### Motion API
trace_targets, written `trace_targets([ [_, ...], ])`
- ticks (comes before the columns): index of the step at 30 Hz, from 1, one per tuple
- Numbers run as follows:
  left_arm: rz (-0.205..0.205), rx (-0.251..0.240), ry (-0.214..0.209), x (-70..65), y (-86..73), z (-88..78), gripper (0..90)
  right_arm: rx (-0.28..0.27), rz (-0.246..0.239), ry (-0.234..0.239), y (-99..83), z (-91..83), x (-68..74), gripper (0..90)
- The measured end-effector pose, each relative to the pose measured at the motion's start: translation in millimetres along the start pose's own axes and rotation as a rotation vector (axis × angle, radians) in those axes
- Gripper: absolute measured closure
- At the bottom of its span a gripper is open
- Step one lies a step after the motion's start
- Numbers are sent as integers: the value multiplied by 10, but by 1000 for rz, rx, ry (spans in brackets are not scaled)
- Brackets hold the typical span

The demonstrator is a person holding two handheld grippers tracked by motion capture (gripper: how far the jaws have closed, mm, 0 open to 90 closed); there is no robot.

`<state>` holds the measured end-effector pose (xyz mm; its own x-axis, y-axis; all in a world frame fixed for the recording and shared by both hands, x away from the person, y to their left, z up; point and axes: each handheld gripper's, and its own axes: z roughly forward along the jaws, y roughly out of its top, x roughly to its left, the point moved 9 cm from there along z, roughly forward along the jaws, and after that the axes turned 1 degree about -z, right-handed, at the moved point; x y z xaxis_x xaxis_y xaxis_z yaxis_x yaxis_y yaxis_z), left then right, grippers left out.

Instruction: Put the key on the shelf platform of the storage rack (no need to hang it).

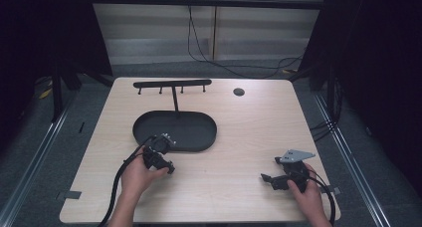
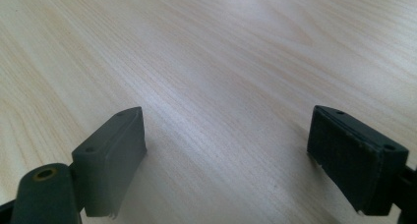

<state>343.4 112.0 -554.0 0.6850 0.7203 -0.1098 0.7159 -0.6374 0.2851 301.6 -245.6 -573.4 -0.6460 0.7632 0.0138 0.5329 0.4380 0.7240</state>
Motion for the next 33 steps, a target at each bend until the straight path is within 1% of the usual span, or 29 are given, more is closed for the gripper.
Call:
trace_targets([
  [1, 4, 2, -5, -10, 3, 0, 569, 0, 0, 1, 0, 0, 0, 140],
  [2, 5, 2, -6, -20, 8, 2, 608, 0, 0, 0, 0, 0, 0, 140],
  [3, 5, 2, -11, -30, 12, 4, 619, 0, 0, 0, 0, 0, 0, 140],
  [6, -2, 6, -13, -42, 25, 8, 630, 0, 0, 0, 0, 0, 0, 140],
  [7, 3, 7, -10, -42, 28, 4, 633, 0, 0, 0, 0, 0, 0, 140],
  [10, 0, -20, -26, -66, 69, -48, 671, 0, 0, 0, 0, 0, 0, 140],
  [11, 1, -18, -22, -70, 75, -71, 677, 0, 0, 0, 0, 0, 0, 140],
  [12, 4, -29, -46, -94, 87, -89, 715, 0, 0, 0, 0, 0, 0, 140],
  [13, 20, -32, -56, -101, 97, -118, 878, 0, 0, 0, 0, 0, 0, 139],
  [14, 19, -26, -30, -82, 93, -123, 884, 0, 0, 0, 0, 0, 0, 140],
  [15, 9, -33, -43, -84, 98, -120, 887, 0, 0, 0, 0, 0, 0, 140],
  [16, 12, -22, -68, -98, 87, -115, 887, 0, 0, 0, 0, 0, 0, 140],
  [17, 21, -14, -72, -104, 78, -105, 887, 0, 0, 0, 0, 0, 0, 140],
  [18, 23, -20, -73, -110, 81, -100, 887, 0, 0, 0, 0, 0, 1, 140],
  [21, 22, -19, -66, -106, 80, -103, 887, 0, 0, 0, 0, 0, 0, 140],
  [22, 29, -17, -68, -110, 79, -104, 886, 0, 0, 1, 0, 0, 1, 140],
  [25, 30, -14, -69, -116, 80, -103, 885, 0, 0, 0, 0, 0, 0, 140],
  [27, 36, -12, -71, -122, 77, -105, 885, 0, 0, 0, 0, 0, 0, 140],
  [29, 47, -1, -64, -117, 71, -113, 867, 0, 0, 0, 0, 0, 0, 140],
  [33, 46, 2, -63, -123, 76, -105, 886, 0, 0, 0, 0, 0, 0, 140],
])
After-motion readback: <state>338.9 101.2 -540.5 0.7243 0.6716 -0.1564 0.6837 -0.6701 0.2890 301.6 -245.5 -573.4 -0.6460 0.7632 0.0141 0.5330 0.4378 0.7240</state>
